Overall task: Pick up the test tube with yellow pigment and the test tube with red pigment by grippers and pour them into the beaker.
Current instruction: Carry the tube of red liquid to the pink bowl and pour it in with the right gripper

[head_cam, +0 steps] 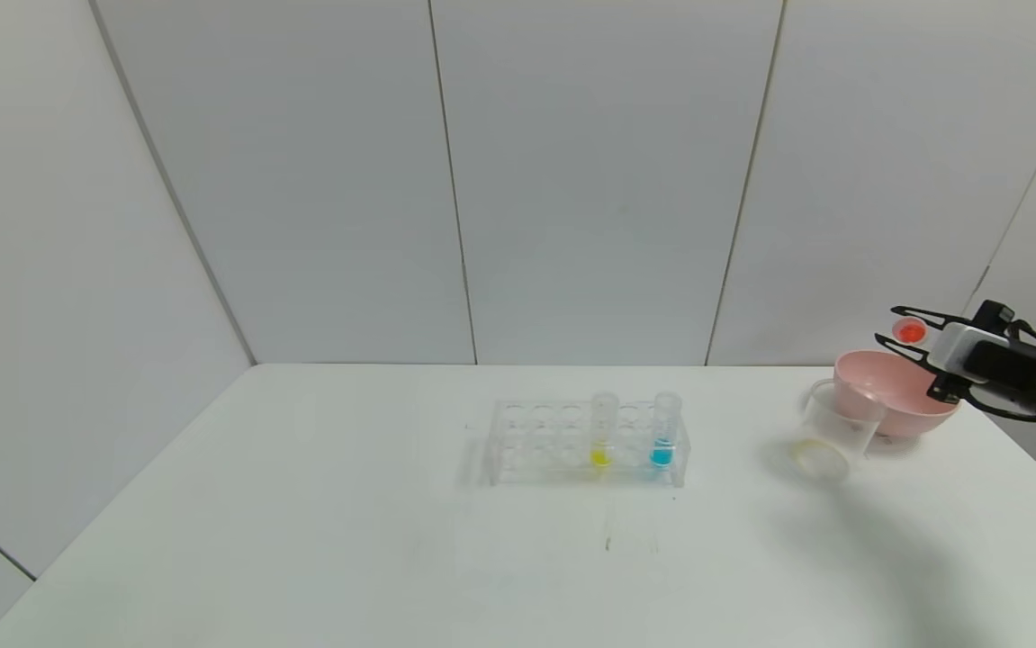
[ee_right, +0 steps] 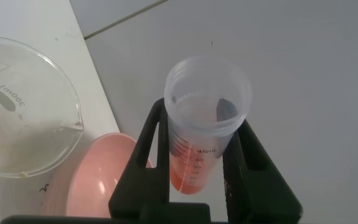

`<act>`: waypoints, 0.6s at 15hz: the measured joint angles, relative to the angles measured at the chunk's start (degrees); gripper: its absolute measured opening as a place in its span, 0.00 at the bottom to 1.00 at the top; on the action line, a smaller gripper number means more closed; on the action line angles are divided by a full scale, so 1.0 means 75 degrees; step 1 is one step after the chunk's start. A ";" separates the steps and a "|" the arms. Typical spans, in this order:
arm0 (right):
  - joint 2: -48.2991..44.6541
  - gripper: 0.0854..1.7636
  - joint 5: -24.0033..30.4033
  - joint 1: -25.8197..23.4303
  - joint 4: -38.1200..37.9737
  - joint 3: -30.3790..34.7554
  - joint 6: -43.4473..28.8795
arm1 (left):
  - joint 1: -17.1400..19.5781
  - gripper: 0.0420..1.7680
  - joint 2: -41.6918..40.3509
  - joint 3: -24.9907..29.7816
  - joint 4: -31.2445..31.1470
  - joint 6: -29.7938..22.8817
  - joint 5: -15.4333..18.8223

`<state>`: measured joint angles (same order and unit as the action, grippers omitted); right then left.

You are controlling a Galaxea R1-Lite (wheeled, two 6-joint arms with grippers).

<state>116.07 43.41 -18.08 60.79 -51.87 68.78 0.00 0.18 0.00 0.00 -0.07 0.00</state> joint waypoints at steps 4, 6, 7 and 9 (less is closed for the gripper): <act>0.0015 0.27 0.0000 -0.0067 0.0003 -0.0026 0.0073 | -0.0003 1.00 0.0003 0.0000 -0.0003 0.0000 0.0000; 0.0034 0.27 -0.0055 -0.0076 -0.0005 -0.0055 0.0132 | -0.0003 1.00 0.0003 0.0000 0.0000 0.0000 0.0000; 0.0047 0.27 -0.0076 -0.0065 -0.0015 -0.0076 0.0132 | 0.0000 1.00 0.0003 0.0000 0.0000 0.0000 0.0000; 0.0067 0.27 -0.0198 -0.0018 -0.0031 -0.0099 0.0176 | 0.0000 1.00 0.0003 0.0000 0.0000 0.0000 0.0000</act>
<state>116.57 41.92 -18.21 60.56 -52.61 70.10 0.00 0.21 0.00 0.00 -0.07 0.00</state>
